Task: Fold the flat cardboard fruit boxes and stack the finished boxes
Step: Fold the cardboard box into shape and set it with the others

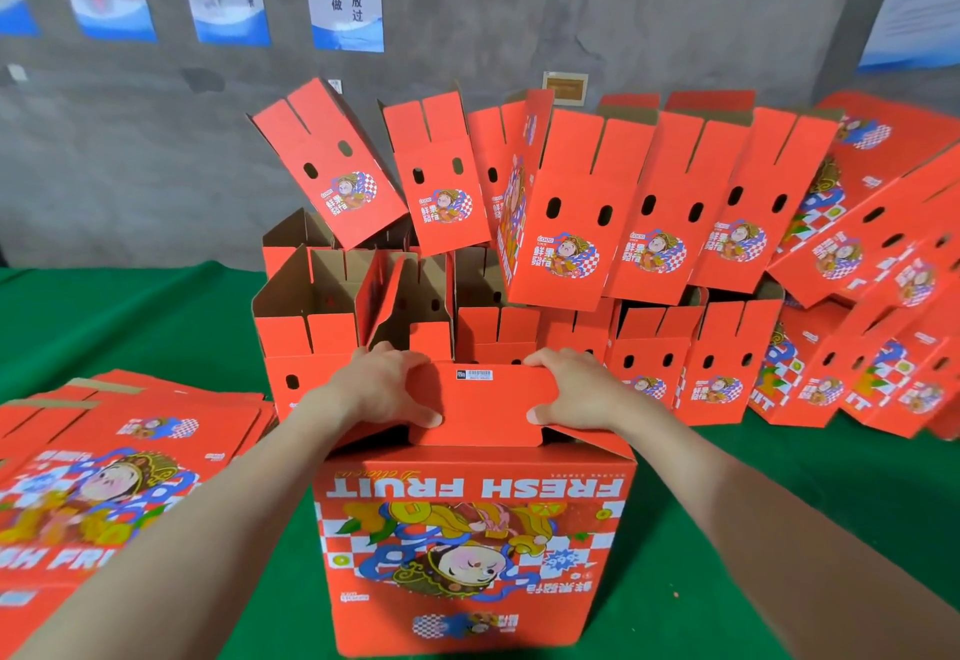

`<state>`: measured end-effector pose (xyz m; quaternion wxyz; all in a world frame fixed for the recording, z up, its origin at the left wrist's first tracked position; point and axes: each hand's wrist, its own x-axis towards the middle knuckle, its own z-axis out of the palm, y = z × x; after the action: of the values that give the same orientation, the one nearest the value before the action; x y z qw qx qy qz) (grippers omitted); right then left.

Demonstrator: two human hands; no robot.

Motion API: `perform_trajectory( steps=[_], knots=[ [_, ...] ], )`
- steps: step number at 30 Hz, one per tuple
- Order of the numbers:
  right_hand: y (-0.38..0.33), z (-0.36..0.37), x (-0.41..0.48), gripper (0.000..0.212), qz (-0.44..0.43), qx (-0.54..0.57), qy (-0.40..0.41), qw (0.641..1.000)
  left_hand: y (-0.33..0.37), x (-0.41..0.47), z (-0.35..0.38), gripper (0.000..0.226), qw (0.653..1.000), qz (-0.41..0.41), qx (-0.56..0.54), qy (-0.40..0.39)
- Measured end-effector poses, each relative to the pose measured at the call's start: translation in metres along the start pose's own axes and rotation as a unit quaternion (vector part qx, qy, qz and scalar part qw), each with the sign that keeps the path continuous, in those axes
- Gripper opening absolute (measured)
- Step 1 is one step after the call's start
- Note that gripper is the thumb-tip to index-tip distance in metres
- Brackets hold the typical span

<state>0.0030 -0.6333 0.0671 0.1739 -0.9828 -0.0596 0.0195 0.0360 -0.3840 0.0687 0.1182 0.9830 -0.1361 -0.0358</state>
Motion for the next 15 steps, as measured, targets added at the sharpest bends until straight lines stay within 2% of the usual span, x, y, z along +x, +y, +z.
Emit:
perform_trajectory(
  steps=[6,11,13,15],
  knots=[
    [-0.001,0.008,-0.004,0.069,-0.008,-0.051,0.026,0.998,0.004,-0.004,0.005,0.083,0.999,-0.015,0.012,0.030],
    [0.002,0.009,-0.008,0.068,-0.012,-0.039,0.018,0.999,0.002,-0.006,-0.001,0.082,1.000,-0.003,-0.013,0.005],
    [0.005,0.008,-0.008,0.066,-0.012,0.013,0.015,1.000,-0.002,-0.009,-0.008,0.078,0.994,0.020,-0.107,0.001],
    [0.009,0.008,-0.009,0.063,-0.015,0.038,0.018,0.999,-0.009,-0.017,-0.016,0.073,0.958,0.024,-0.287,0.006]
  ],
)
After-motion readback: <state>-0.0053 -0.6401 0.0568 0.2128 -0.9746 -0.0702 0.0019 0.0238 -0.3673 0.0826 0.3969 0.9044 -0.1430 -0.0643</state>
